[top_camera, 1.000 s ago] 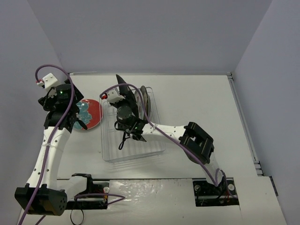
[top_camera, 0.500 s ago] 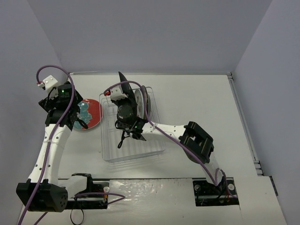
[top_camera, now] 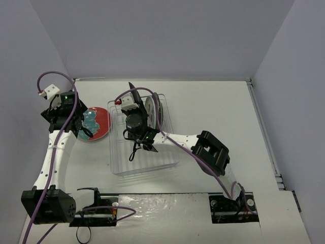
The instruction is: Load the plates into the dish rack
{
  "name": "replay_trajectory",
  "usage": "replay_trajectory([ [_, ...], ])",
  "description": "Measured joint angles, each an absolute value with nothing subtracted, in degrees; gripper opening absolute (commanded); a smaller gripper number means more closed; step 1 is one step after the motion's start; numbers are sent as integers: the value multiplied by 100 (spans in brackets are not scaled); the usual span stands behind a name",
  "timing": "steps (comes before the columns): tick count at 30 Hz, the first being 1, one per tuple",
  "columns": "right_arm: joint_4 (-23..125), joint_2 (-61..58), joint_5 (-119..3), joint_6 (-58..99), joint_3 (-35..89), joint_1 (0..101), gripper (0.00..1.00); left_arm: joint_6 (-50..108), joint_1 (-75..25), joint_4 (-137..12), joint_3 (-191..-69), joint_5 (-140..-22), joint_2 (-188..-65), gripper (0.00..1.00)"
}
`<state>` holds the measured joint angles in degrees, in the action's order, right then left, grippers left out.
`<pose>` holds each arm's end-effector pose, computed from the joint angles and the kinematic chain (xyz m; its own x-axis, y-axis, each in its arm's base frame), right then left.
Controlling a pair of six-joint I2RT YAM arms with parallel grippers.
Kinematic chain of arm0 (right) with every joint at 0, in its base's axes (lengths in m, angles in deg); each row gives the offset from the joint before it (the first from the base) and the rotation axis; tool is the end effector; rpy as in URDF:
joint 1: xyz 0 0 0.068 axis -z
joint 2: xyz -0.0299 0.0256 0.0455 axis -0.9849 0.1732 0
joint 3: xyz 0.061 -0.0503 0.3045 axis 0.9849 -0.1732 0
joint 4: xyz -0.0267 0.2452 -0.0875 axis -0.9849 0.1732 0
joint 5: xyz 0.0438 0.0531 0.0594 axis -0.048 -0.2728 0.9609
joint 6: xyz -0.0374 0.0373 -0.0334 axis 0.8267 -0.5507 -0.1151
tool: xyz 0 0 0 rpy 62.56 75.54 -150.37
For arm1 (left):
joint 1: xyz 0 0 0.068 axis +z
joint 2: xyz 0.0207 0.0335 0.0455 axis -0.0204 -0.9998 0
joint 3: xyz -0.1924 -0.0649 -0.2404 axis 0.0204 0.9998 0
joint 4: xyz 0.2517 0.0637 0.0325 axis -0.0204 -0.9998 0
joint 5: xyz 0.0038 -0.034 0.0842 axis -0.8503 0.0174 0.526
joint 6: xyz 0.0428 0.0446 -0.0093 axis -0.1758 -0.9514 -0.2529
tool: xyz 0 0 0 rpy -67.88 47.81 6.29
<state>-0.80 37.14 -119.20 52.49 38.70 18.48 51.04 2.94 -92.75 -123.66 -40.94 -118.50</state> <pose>0.2763 0.4290 0.3311 0.2022 -0.1497 -0.9678 -0.0773 0.9827 -0.1681 0.2452 0.0327 0.3949 -0.1347 -0.4798 -0.8670 -0.6758 0.6844 -0.2737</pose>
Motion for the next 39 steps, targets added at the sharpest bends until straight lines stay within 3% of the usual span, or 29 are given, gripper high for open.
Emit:
replay_trajectory([
  [14,-98,3719,-11921,4118,3287,1904,0,5428,617,-9311,-12198,-4313,-12001,97],
  [17,-258,3719,-12000,4006,3194,1869,21,5520,672,-9320,-12182,-4333,-12122,97],
  [19,-344,3719,-12046,3902,3143,1840,41,5597,711,-9347,-12180,-4368,-12202,97],
  [24,-587,3719,-12193,3651,3048,1777,75,5772,910,-9486,-12180,-4534,-12343,97],
  [32,-726,3687,-12119,3906,3045,1611,99,5995,1237,-9571,-12170,-4783,-12386,97],
  [39,-599,3421,-11778,4541,3315,1576,100,6115,1403,-9588,-12019,-4952,-12386,97],
])
